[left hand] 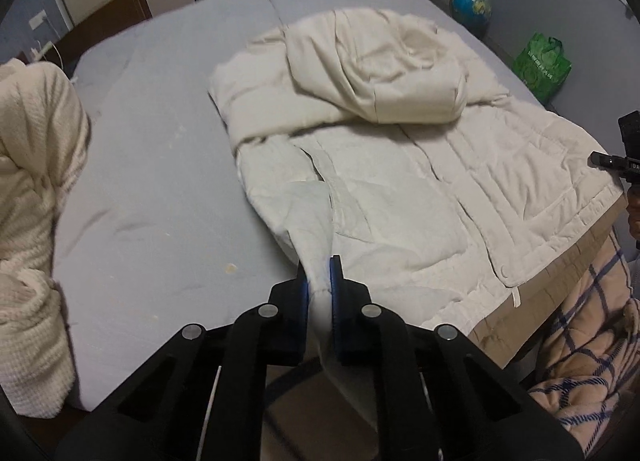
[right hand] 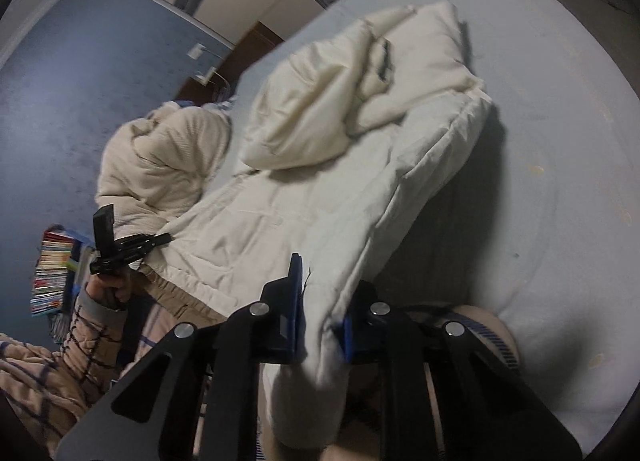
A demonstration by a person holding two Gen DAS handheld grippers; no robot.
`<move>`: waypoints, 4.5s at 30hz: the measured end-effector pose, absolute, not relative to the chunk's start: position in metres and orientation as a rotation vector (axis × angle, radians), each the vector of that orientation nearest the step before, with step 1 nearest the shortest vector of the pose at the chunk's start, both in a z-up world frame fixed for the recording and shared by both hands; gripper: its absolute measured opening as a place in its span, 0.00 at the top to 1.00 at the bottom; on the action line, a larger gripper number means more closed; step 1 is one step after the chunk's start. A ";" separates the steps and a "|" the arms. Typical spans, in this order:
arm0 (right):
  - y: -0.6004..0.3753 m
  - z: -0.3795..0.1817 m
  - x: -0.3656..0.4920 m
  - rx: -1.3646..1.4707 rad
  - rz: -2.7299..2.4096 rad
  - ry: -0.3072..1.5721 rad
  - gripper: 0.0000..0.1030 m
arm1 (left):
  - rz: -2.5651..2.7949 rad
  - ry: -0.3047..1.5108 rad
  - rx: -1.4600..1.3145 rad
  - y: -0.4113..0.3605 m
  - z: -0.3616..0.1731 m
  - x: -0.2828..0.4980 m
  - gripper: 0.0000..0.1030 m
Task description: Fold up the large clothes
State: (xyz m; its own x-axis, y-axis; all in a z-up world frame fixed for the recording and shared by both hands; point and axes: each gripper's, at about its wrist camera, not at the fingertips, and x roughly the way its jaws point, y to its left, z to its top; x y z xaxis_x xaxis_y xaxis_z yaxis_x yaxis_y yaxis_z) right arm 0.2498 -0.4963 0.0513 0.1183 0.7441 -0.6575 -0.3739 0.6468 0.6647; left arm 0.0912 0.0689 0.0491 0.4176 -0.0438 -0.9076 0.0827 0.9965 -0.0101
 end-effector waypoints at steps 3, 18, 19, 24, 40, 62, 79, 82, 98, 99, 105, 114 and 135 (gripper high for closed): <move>-0.496 0.054 0.244 0.366 0.857 1.189 0.86 | -0.067 1.148 0.048 0.072 0.050 0.084 0.93; -0.539 0.023 0.248 0.357 0.683 1.300 0.45 | 0.013 1.155 0.030 0.116 0.048 0.069 0.30; -0.544 0.028 0.252 0.373 0.674 1.278 0.45 | 0.031 1.143 0.036 0.122 0.053 0.070 0.30; -0.551 0.054 0.289 0.416 0.637 1.182 0.45 | 0.044 1.084 0.005 0.133 0.073 0.099 0.23; -0.372 0.043 0.475 0.456 0.796 1.192 0.42 | -0.082 1.014 -0.188 0.091 0.032 0.318 0.12; -0.290 -0.026 0.590 0.341 0.863 1.237 0.79 | -0.228 1.150 -0.306 0.107 -0.036 0.493 0.68; -0.291 -0.047 0.643 0.358 0.715 1.182 0.81 | -0.020 0.996 -0.202 0.078 -0.037 0.516 0.72; -0.299 -0.034 0.639 0.374 0.693 1.193 0.76 | -0.032 0.976 -0.185 0.082 -0.018 0.506 0.61; -0.236 0.036 0.437 -0.281 0.926 0.813 0.73 | -0.128 0.787 0.037 -0.009 0.007 0.357 0.24; -0.235 0.028 0.437 -0.320 0.907 0.822 0.73 | -0.125 0.811 0.067 -0.016 -0.005 0.362 0.24; -0.231 -0.025 0.438 -0.418 0.832 0.881 0.73 | -0.107 0.924 0.077 -0.020 -0.066 0.378 0.27; -0.244 -0.050 0.431 -0.378 0.812 0.861 0.73 | -0.085 0.901 0.108 -0.029 -0.097 0.373 0.27; -0.276 0.025 0.406 -0.294 0.850 0.812 0.22 | -0.122 0.933 0.044 0.001 -0.033 0.312 0.08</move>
